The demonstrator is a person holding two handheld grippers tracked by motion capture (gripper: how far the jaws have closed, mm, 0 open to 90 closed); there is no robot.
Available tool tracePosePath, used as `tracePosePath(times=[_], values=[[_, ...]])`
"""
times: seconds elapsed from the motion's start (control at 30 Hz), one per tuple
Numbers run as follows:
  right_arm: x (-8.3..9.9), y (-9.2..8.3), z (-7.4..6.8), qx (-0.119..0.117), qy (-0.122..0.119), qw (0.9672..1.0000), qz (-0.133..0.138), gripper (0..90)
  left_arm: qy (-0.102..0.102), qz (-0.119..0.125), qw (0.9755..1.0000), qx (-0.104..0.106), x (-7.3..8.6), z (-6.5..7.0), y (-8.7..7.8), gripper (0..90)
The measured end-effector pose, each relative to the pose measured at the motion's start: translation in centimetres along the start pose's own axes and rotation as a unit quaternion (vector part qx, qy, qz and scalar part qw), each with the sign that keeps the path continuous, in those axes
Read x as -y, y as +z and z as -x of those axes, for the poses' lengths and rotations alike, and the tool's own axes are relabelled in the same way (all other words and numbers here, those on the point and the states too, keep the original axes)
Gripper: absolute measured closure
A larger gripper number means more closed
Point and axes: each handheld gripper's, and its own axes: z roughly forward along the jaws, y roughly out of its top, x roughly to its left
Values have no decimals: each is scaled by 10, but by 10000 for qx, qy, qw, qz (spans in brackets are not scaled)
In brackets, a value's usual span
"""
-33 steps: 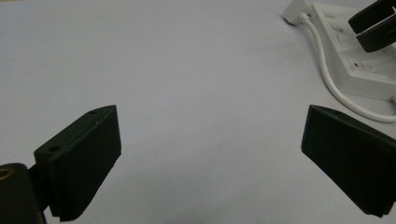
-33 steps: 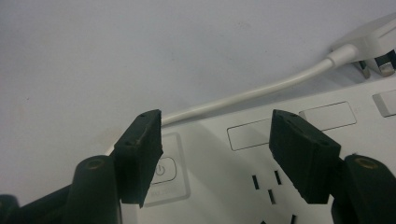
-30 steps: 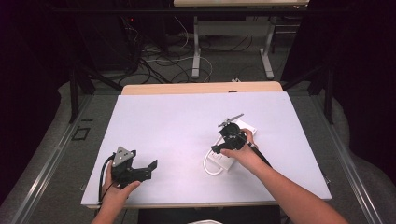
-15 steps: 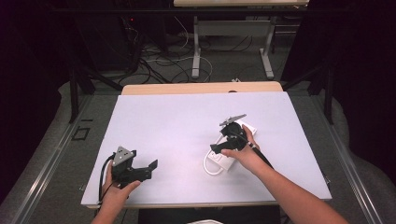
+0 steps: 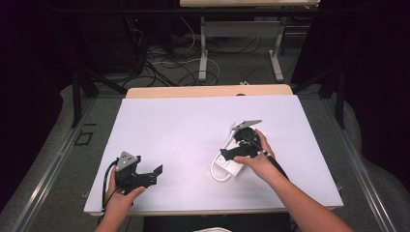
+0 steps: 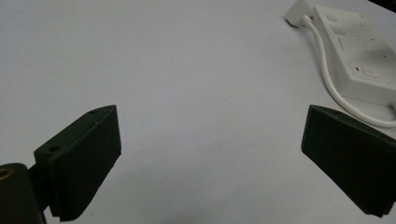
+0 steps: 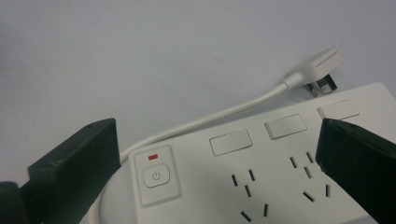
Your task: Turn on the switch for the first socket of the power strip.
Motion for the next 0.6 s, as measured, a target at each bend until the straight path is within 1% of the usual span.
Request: tracePosePath(times=[0.07,0.13,0.2,0.27,0.33,0.37,0.43,0.5,0.6], values=[[1,-2,1,13,16,10000,40,0,16,14,10000,11,0,0,1,49],[3,-7,3,-24,112,9998,147,0,26,7,10000,17,0,0,0,49],[5,-11,5,2,180,9996,222,0,21,10,10000,21,0,1,0,49],[9,-17,9,41,249,9992,320,0,79,4,10000,9,-1,1,-1,49],[11,-18,10,24,252,9990,360,0,80,28,10000,31,-1,1,0,49],[15,-22,12,75,268,9987,428,0,78,26,10000,32,-1,2,0,49],[17,-24,12,102,293,9986,424,0,89,5,10000,34,-1,2,0,49],[25,-30,16,228,295,9978,548,0,87,5,10000,34,-1,2,0,49],[29,-34,20,248,352,9974,583,0,68,31,10000,31,-1,1,0,49]])
